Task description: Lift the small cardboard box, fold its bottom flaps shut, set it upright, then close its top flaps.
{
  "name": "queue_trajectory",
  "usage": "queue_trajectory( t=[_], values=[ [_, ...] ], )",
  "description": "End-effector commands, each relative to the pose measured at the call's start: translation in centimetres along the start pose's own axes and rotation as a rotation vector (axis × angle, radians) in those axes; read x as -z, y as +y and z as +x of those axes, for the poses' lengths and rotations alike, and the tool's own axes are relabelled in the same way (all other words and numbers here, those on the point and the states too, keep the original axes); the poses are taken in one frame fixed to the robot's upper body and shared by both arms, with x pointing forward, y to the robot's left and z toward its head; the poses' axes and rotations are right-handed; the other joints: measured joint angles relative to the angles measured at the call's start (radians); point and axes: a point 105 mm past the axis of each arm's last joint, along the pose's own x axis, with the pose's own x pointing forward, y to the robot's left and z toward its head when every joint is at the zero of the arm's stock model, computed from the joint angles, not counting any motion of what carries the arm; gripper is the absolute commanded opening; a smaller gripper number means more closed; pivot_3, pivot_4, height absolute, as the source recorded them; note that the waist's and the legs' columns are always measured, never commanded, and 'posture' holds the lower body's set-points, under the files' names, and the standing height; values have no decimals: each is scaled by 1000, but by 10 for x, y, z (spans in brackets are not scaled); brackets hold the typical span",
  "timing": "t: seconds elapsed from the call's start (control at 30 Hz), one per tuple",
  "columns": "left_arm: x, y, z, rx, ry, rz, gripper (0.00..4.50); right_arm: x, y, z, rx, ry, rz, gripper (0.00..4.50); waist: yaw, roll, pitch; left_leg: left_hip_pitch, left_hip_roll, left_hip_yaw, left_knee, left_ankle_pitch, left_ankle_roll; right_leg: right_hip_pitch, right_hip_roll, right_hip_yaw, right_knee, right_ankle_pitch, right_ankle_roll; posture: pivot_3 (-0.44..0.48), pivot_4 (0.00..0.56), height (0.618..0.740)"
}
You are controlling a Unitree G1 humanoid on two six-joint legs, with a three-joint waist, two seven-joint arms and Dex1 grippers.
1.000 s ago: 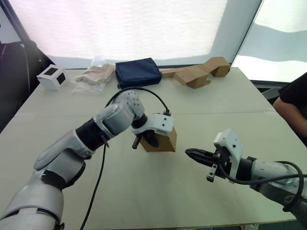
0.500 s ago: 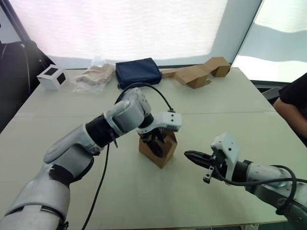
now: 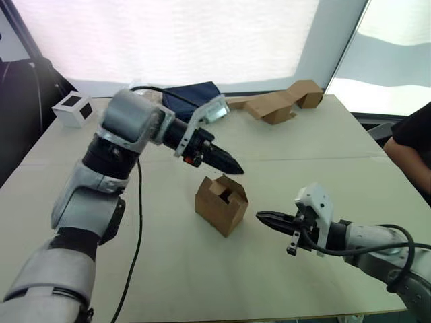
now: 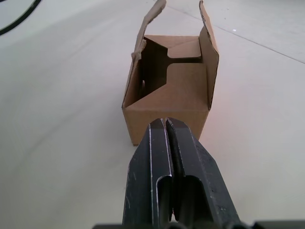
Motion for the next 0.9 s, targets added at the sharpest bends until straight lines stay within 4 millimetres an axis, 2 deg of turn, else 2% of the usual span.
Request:
queue_trajectory(
  t=[0.03, 0.07, 0.1, 0.17, 0.3, 0.47, 0.67, 0.9],
  values=[
    [0, 21, -25, -141, -216, 79, 836, 1, 2, 3, -29, 7, 4, 0, -1, -1, 0, 0, 1, 0, 0, 0, 0, 0, 0, 0, 1, 0, 0, 0, 150, 740],
    [9, 29, -30, -180, -229, 71, 326, 2, 3, 5, -36, 11, 9, 0, 0, -1, 0, 0, 1, 0, 0, 1, -1, -1, 0, 1, 1, 0, 0, 0, 150, 740],
    [19, 37, -34, -230, -236, 65, 63, 4, 4, 8, -44, 16, 15, 0, 1, -1, 1, -1, 1, 0, 0, 1, -2, -1, 0, 1, 2, 0, 0, 0, 150, 740],
    [38, 53, -41, -324, -242, 85, 11, 9, 6, 16, -57, 28, 23, 0, 4, -1, 0, -1, 1, 0, 0, 2, -3, -2, -1, 1, 2, 0, 0, 0, 150, 740],
    [61, 66, -43, -406, -229, 157, 11, 16, 4, 27, -44, 46, 29, 0, 9, -1, 0, -1, 0, 0, 0, 3, -5, -2, -3, 0, 2, 0, 0, 0, 150, 740],
    [110, 86, -28, -472, -103, 203, 11, 38, -4, 37, -7, 134, 1, 0, 8, -1, 0, -1, -2, 1, 0, 3, -5, -1, -5, 0, 2, 0, 0, 0, 150, 740],
    [136, 82, -5, -409, -36, 249, 11, 47, -10, 40, 8, 170, -57, 0, 5, -1, 0, -1, -2, 0, 0, 3, -5, -1, -4, -1, 2, 0, 0, 0, 150, 740],
    [148, 67, 11, -321, -31, 233, 11, 39, -22, 49, 51, 138, -77, 0, 2, -1, 0, -1, -2, 0, 0, 3, -5, -1, -3, -1, 2, 0, 0, 0, 150, 740]
  ],
)
